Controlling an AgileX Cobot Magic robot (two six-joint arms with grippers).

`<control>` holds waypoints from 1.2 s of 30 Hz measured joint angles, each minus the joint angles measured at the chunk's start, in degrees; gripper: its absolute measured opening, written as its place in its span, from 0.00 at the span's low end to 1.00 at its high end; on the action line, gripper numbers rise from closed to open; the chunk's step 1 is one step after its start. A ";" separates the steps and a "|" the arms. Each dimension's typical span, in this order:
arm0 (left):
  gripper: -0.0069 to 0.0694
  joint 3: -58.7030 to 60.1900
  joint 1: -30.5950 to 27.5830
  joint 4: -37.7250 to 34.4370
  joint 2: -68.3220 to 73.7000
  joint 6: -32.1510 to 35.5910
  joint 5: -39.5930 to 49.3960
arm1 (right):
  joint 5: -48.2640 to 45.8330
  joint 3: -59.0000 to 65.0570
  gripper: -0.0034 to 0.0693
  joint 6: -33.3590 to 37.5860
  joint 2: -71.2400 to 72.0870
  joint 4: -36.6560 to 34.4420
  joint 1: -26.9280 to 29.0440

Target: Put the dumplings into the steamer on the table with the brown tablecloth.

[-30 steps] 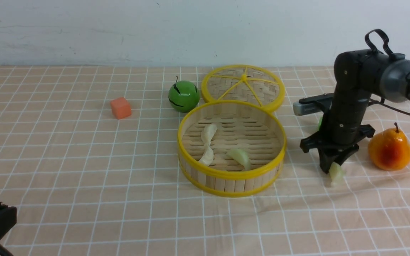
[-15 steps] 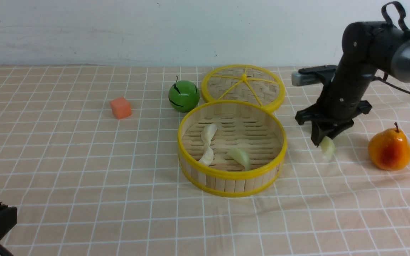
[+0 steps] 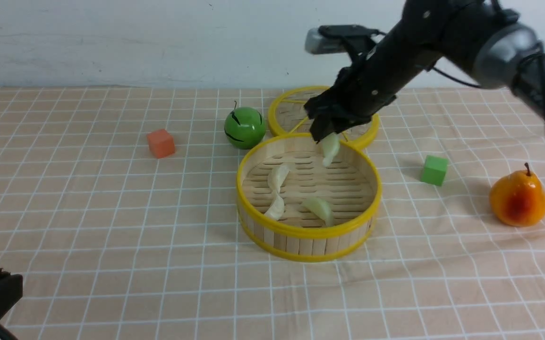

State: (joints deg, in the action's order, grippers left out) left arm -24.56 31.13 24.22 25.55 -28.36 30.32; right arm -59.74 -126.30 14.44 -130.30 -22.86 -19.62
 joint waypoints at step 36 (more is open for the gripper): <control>0.20 0.04 0.00 -2.80 0.00 0.00 1.28 | 7.99 26.50 0.02 0.27 52.38 12.07 4.03</control>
State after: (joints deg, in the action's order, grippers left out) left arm -24.52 31.13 21.41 25.55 -28.36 31.60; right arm -51.75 -99.80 14.72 -77.92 -10.79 -15.59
